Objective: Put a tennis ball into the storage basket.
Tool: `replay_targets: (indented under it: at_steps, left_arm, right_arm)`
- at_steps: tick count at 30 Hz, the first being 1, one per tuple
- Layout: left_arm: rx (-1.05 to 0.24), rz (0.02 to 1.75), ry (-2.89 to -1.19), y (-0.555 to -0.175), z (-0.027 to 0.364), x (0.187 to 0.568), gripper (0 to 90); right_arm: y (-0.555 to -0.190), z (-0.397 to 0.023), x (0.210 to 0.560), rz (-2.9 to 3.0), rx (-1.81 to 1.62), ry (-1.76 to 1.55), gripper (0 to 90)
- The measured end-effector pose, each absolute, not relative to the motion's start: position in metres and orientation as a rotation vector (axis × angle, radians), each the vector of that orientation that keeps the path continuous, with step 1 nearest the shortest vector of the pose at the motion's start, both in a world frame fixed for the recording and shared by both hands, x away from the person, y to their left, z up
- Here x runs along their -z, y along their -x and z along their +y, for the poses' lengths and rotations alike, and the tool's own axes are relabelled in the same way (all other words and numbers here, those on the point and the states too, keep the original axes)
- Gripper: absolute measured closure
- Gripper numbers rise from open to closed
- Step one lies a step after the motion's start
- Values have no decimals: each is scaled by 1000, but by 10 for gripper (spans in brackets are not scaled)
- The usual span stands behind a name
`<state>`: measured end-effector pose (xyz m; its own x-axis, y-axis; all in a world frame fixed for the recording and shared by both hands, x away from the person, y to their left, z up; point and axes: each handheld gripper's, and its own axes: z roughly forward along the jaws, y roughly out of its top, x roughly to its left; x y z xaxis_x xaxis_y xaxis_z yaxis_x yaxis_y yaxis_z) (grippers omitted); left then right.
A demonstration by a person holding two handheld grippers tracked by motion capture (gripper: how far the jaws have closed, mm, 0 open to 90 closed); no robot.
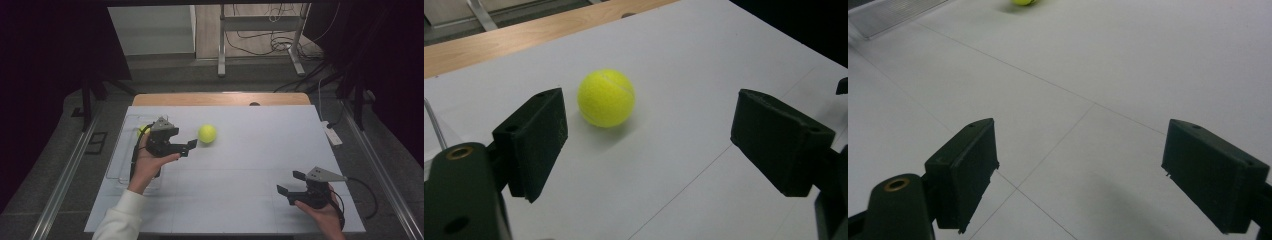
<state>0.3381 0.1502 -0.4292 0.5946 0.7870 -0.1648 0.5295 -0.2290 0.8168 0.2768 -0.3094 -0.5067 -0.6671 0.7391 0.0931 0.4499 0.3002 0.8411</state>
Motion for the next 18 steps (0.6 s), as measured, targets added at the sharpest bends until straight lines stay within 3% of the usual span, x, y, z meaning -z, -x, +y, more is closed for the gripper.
replay_targets:
  at_steps: [18]
  left_arm:
    - [-331,1094,-1960,-358,136,437,160]
  right_arm:
    - [-277,-309,506,2267,-1313,-1069,147]
